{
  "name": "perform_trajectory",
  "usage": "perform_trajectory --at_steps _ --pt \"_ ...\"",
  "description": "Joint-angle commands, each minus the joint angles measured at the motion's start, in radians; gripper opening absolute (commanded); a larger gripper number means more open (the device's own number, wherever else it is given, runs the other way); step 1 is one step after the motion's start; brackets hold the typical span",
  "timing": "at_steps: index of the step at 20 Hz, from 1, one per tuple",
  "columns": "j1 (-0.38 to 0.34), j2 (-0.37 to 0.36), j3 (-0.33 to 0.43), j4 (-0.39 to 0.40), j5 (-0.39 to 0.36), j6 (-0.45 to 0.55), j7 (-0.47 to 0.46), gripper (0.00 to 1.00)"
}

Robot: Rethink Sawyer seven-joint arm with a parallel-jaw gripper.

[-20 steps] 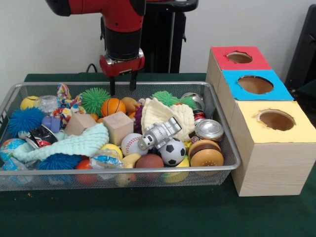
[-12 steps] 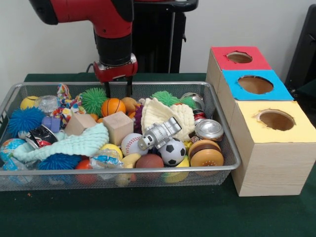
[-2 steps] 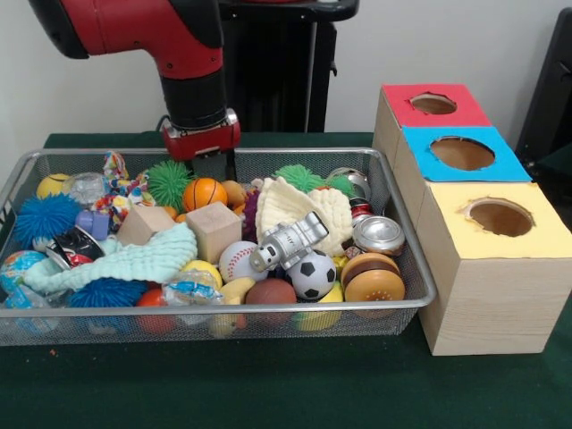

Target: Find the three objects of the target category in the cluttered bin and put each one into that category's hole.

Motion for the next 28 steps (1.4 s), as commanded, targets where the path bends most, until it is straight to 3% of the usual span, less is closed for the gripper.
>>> perform_trajectory --at_steps 1,11,18,22,28 --pt "0.001 0.051 0.064 -0.02 0.025 -0.056 0.042 1.0" --pt "0.015 -0.02 0.086 0.044 0.144 -0.053 0.127 1.0" --pt "0.009 -0.029 0.103 0.051 0.207 -0.058 0.119 1.0" --pt "0.022 -0.026 0.086 0.042 0.182 -0.096 0.105 1.0" --pt "0.094 -0.012 -0.008 -0.025 0.036 -0.243 0.083 1.0"
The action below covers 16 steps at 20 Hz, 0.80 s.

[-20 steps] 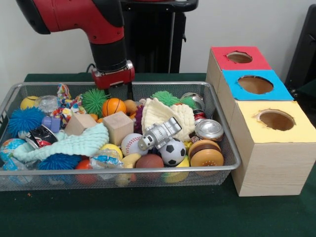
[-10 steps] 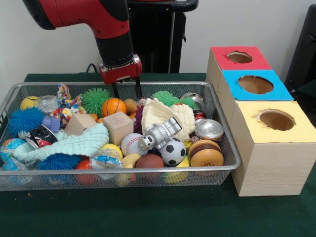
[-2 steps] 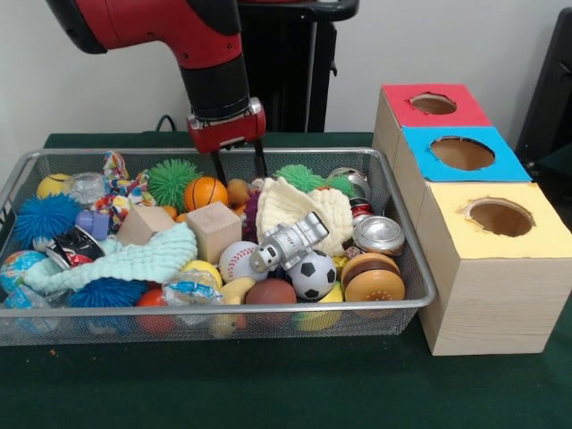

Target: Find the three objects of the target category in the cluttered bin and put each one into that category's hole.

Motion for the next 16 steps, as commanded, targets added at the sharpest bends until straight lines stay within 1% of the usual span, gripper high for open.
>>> perform_trajectory --at_steps 1,2,3,6,7,9,10,16 --pt "0.083 0.017 -0.041 -0.092 -0.117 -0.195 0.081 1.0" --pt "0.094 0.02 -0.056 -0.103 -0.135 -0.217 0.079 1.0" --pt "0.104 0.027 -0.073 -0.113 -0.15 -0.213 0.071 1.0" --pt "0.14 0.021 -0.109 -0.126 -0.162 -0.187 0.067 1.0" --pt "0.152 0.019 -0.12 -0.131 -0.166 -0.161 0.059 1.0" --pt "0.178 0.016 -0.144 -0.144 -0.15 -0.108 0.051 1.0" --pt "0.191 0.014 -0.156 -0.151 -0.143 -0.081 0.047 0.0" --pt "0.238 0.008 -0.195 -0.173 -0.129 -0.01 0.045 0.0"
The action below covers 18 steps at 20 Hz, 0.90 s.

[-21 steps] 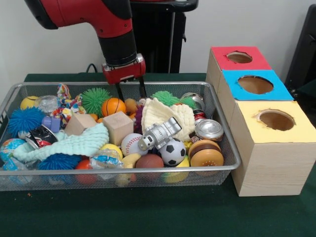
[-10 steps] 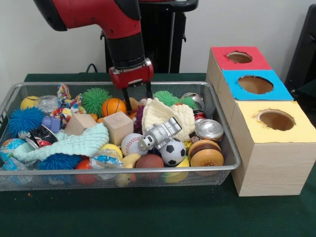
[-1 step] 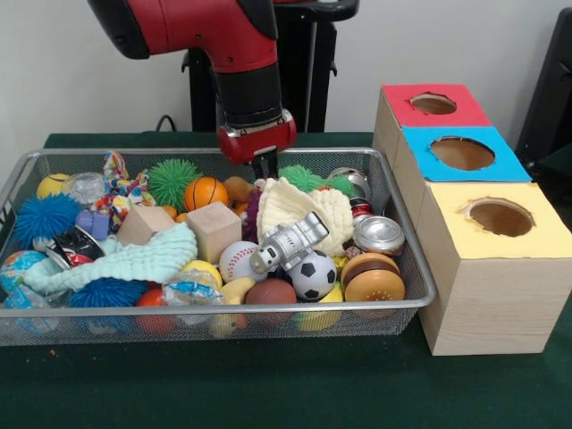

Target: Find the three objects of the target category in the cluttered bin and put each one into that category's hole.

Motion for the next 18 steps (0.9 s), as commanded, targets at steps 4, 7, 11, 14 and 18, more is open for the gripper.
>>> perform_trajectory --at_steps 4,7,11,14,18 --pt "0.084 -0.02 -0.103 -0.154 0.01 0.213 0.02 0.0" --pt "0.104 -0.044 -0.114 -0.155 0.027 0.293 -0.015 0.0" --pt "0.106 -0.063 -0.123 -0.152 0.022 0.367 -0.062 1.0" --pt "0.098 -0.072 -0.132 -0.148 0.01 0.392 -0.084 1.0" --pt "0.065 -0.059 -0.103 -0.144 -0.031 0.334 -0.071 1.0"
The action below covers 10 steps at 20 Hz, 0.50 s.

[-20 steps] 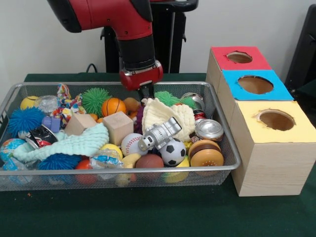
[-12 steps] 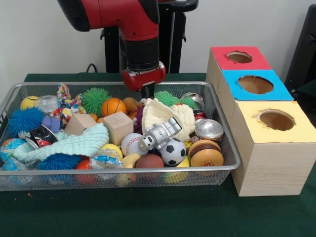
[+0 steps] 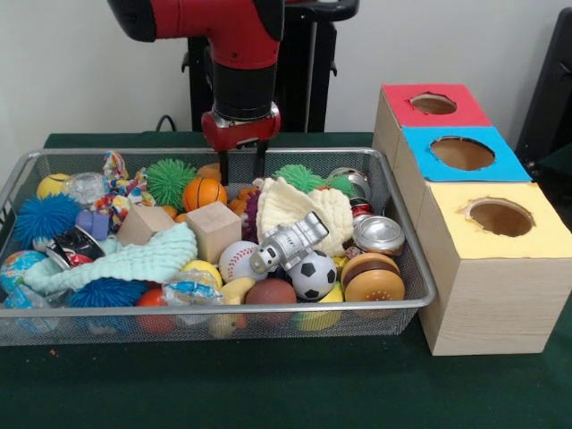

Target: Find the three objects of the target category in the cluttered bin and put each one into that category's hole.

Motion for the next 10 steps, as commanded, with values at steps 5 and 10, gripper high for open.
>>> perform_trajectory --at_steps 5,10 --pt "-0.078 0.03 0.007 -0.086 -0.051 0.049 -0.064 1.0" --pt "-0.079 0.053 0.001 -0.092 -0.063 0.034 -0.045 1.0"
